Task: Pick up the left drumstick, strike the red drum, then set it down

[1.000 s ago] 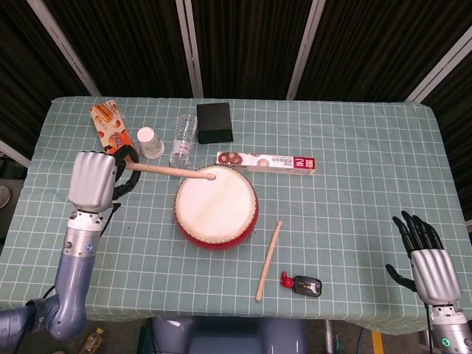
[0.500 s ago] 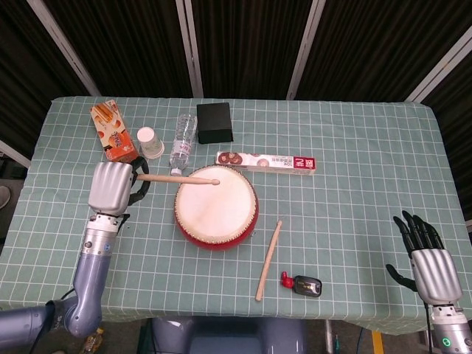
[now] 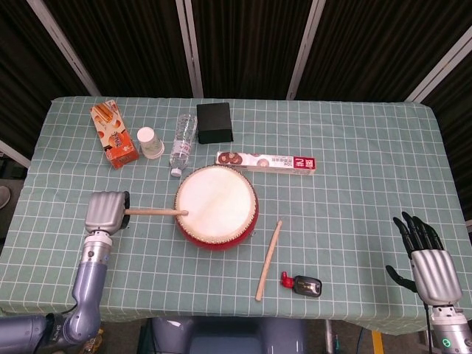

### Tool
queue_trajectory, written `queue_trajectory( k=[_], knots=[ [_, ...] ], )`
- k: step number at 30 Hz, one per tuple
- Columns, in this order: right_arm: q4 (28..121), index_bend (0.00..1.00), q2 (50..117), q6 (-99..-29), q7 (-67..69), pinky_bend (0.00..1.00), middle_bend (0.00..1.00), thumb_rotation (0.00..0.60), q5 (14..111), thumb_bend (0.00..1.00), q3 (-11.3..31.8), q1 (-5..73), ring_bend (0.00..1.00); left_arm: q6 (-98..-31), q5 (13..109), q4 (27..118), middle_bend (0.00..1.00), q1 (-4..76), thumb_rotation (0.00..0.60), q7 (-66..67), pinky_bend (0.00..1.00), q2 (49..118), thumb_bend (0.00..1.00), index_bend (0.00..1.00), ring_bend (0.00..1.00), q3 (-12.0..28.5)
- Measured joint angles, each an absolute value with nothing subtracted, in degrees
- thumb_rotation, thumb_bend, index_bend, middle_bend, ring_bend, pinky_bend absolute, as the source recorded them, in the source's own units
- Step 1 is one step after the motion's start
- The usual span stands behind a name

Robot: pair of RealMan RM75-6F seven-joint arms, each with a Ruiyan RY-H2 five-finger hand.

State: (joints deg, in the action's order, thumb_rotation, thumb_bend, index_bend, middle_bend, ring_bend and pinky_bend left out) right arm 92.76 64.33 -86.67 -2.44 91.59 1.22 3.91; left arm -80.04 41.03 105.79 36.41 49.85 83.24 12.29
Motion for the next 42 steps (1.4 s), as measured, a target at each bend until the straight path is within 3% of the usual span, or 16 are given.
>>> queue_trajectory(
  k=[9,15,22,28,37,42],
  knots=[
    [92.76,0.00,64.32,-86.51,-2.89,0.12,0.00,0.600,91.37,0.25,1.21,3.87,0.00,-83.42,60.99,113.83,1.00,31.60,0.600,32.56,1.00,75.71,0.44,0.76,1.00,12.42],
    [92.95,0.00,64.34,-86.37,-3.07,0.12,0.00,0.600,91.34,0.25,1.18,3.90,0.00,-81.56,62.94,116.56,1.00,28.58,0.600,30.39,1.00,70.83,0.44,0.75,1.00,8.09],
    [92.95,0.00,64.40,-86.28,-3.33,0.12,0.00,0.600,91.30,0.25,1.19,3.92,0.00,-77.23,64.61,112.15,1.00,25.69,0.600,28.26,1.00,69.77,0.44,0.75,1.00,1.48],
    [93.00,0.00,64.44,-86.27,-3.43,0.12,0.00,0.600,91.35,0.25,1.20,3.95,0.00,-73.93,65.25,107.20,1.00,24.12,0.600,26.86,1.00,71.41,0.44,0.74,1.00,-1.83],
    [92.71,0.00,64.55,-86.56,-3.16,0.12,0.00,0.600,91.54,0.25,1.24,3.91,0.00,-70.96,65.20,100.73,0.99,23.36,0.600,27.64,1.00,75.72,0.42,0.69,0.99,-2.83],
    [92.70,0.00,64.56,-86.38,-3.13,0.12,0.00,0.600,91.40,0.25,1.31,4.00,0.00,-69.60,64.75,100.33,0.84,23.62,0.600,28.37,0.89,76.41,0.32,0.55,0.85,-2.25]
  ],
)
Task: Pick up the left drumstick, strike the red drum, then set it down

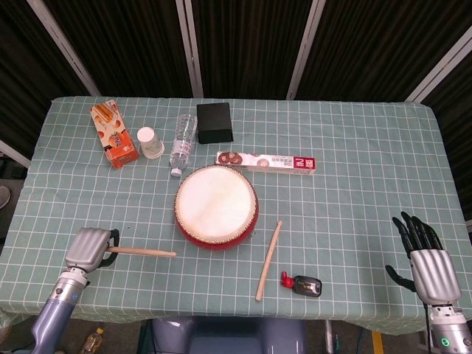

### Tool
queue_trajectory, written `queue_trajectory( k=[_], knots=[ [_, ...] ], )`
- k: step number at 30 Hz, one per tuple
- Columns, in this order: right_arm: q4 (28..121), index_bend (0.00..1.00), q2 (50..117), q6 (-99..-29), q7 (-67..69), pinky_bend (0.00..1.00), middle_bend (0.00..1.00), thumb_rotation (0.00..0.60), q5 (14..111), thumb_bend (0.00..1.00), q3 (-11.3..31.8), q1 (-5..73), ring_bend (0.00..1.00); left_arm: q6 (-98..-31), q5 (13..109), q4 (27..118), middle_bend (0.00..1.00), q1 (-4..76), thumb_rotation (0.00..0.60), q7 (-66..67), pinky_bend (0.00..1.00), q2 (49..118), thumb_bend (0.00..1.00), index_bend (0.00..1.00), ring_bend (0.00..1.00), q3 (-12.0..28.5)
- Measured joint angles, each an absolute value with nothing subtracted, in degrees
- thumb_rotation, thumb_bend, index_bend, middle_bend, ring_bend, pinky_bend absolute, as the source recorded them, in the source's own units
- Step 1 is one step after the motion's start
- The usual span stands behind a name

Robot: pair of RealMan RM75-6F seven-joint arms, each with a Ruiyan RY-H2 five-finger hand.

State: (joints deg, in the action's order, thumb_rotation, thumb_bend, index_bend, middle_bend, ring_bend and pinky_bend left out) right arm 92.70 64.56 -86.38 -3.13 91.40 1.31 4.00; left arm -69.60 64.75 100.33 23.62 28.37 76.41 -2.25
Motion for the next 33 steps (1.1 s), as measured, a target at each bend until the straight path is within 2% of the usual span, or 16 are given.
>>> queue_trajectory(
  k=[4,8,15,20,23,25,28,33],
  knots=[
    [92.65,0.00,64.62,-86.50,-3.12,0.12,0.00,0.600,91.47,0.25,1.31,3.96,0.00,-68.62,64.20,100.93,0.65,23.86,0.600,29.23,0.71,75.91,0.19,0.41,0.65,-2.16],
    [92.58,0.00,64.66,-86.63,-3.19,0.12,0.00,0.600,91.55,0.25,1.31,3.92,0.00,-67.88,62.76,102.67,0.50,24.12,0.600,30.40,0.60,74.52,0.12,0.34,0.50,-1.98],
    [92.55,0.00,64.53,-86.47,-2.99,0.12,0.00,0.600,91.39,0.25,1.32,3.94,0.00,-67.71,59.89,107.97,0.33,24.33,0.600,32.05,0.42,70.15,0.10,0.23,0.29,-1.47],
    [92.50,0.00,64.49,-86.38,-2.83,0.12,0.00,0.600,91.57,0.25,1.23,4.00,0.00,-70.24,64.75,108.93,0.18,22.85,0.600,27.92,0.24,68.69,0.10,0.12,0.12,-1.44],
    [92.27,0.00,64.52,-86.47,-2.73,0.12,0.00,0.600,91.89,0.25,1.18,4.04,0.00,-72.78,70.56,108.57,0.06,21.30,0.600,24.01,0.13,67.44,0.03,0.04,0.03,-2.00],
    [91.96,0.00,64.62,-86.70,-2.71,0.12,0.00,0.600,92.36,0.25,1.12,4.07,0.00,-75.37,75.44,107.67,0.01,19.77,0.600,21.05,0.07,66.26,0.00,0.00,0.00,-2.74],
    [91.72,0.00,64.74,-86.95,-2.90,0.12,0.00,0.600,92.73,0.25,1.11,4.12,0.00,-80.15,82.07,105.04,0.00,17.00,0.600,15.85,0.01,64.81,0.00,0.00,0.00,-3.91],
    [91.42,0.00,65.02,-87.18,-3.24,0.12,0.00,0.600,93.14,0.25,1.07,4.16,0.00,-85.27,86.82,98.94,0.00,12.45,0.600,9.17,0.00,63.08,0.00,0.00,0.00,-6.00]
  ],
)
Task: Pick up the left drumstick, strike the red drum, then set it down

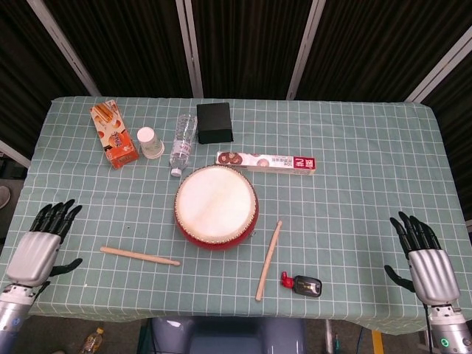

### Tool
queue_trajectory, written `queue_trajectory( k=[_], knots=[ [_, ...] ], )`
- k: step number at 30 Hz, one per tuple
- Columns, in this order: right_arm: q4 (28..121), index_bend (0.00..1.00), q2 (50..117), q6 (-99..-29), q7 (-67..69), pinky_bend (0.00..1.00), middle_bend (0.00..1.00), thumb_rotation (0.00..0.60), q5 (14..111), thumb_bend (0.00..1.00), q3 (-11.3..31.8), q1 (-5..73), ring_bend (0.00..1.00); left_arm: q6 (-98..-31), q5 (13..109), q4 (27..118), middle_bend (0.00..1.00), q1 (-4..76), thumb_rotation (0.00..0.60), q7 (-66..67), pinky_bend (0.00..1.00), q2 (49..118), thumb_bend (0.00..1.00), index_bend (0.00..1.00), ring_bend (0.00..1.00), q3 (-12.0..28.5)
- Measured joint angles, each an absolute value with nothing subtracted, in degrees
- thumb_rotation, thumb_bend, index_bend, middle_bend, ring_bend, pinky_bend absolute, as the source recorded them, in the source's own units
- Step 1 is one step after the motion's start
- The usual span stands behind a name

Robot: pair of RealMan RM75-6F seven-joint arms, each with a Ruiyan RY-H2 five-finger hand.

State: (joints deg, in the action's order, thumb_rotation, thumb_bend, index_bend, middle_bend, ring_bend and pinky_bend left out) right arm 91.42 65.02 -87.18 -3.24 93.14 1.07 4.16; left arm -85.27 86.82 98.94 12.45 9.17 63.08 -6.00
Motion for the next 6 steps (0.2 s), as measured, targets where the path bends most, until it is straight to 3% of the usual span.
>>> queue_trajectory(
  k=[6],
  knots=[
    [91.12,0.00,65.28,-87.55,-3.49,0.12,0.00,0.600,93.41,0.25,1.09,4.13,0.00,-87.08,88.17,95.40,0.00,9.56,0.600,6.19,0.00,62.37,0.00,0.00,0.00,-7.14]
  ],
)
